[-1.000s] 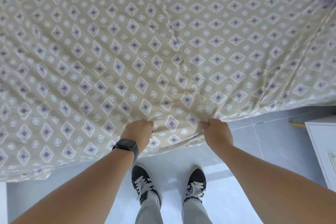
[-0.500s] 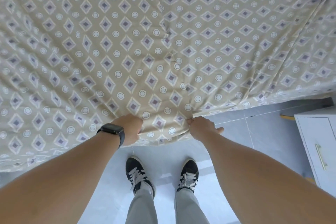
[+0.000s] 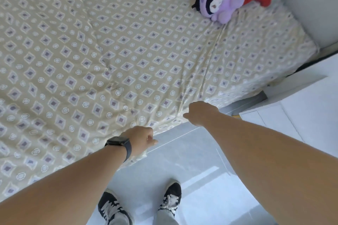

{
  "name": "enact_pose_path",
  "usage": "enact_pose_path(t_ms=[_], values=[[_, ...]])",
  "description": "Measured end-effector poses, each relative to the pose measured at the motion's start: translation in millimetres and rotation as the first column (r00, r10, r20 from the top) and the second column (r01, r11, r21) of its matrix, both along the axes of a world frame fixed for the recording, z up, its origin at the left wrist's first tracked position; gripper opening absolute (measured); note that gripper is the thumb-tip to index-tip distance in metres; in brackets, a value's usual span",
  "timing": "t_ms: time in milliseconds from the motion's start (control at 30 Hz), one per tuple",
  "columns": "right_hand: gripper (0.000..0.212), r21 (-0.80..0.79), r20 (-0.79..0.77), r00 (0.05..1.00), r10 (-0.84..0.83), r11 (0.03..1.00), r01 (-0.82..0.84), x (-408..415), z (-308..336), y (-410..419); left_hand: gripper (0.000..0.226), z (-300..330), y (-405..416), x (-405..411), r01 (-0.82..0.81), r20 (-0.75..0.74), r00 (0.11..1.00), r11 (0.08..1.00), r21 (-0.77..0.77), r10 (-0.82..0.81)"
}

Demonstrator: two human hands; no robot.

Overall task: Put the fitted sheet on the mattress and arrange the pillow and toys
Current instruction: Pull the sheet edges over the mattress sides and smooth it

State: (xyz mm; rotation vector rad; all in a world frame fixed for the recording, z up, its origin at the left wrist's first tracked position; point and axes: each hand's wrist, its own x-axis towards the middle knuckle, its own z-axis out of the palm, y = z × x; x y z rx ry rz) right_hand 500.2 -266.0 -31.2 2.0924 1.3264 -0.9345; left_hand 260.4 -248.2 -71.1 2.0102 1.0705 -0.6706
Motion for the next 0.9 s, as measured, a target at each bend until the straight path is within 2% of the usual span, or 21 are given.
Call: enact_pose_path(t_ms=[167, 233, 333, 400, 533, 633, 767, 900], values=[[0.033, -0.005, 0.057, 0.998, -0.01, 1.0, 0.01, 115, 89, -17, 0.024, 83, 3, 118, 0.175, 0.029, 0.984, 0.983, 0.058, -0.177], [0.035, 0.045, 0.088, 0.995, -0.038, 0.998, 0.034, 152, 107, -10, 0.02, 104, 15, 160, 0.148, 0.049, 0.987, 0.984, 0.1, -0.153], [0.024, 0.092, 0.127, 0.99, -0.068, 0.994, 0.057, 189, 110, 7, 0.017, 117, 36, 205, -0.005, 0.108, 0.994, 0.993, 0.114, -0.007], [0.019, 0.079, 0.129, 0.989, -0.073, 0.995, 0.063, 203, 100, 21, 0.019, 112, 48, 228, -0.073, 0.122, 0.991, 0.992, 0.098, 0.061], [0.017, 0.02, 0.109, 0.992, -0.06, 0.998, 0.059, 240, 51, 62, 0.016, 63, 85, 280, -0.097, 0.068, 0.993, 0.993, 0.072, 0.092], [0.006, -0.03, 0.11, 0.993, -0.049, 0.998, 0.053, 279, 19, 90, 0.016, 27, 118, 324, -0.135, 0.055, 0.99, 0.99, 0.052, 0.132], [0.023, -0.009, 0.118, 0.984, -0.135, 0.991, 0.137, 346, -12, 129, 0.016, -8, 157, 390, -0.195, 0.049, 0.98, 0.98, 0.042, 0.192], [0.017, -0.014, 0.159, 0.971, -0.18, 0.983, 0.185, 408, -37, 139, 0.016, -28, 173, 450, -0.177, 0.041, 0.984, 0.984, 0.023, 0.176]])
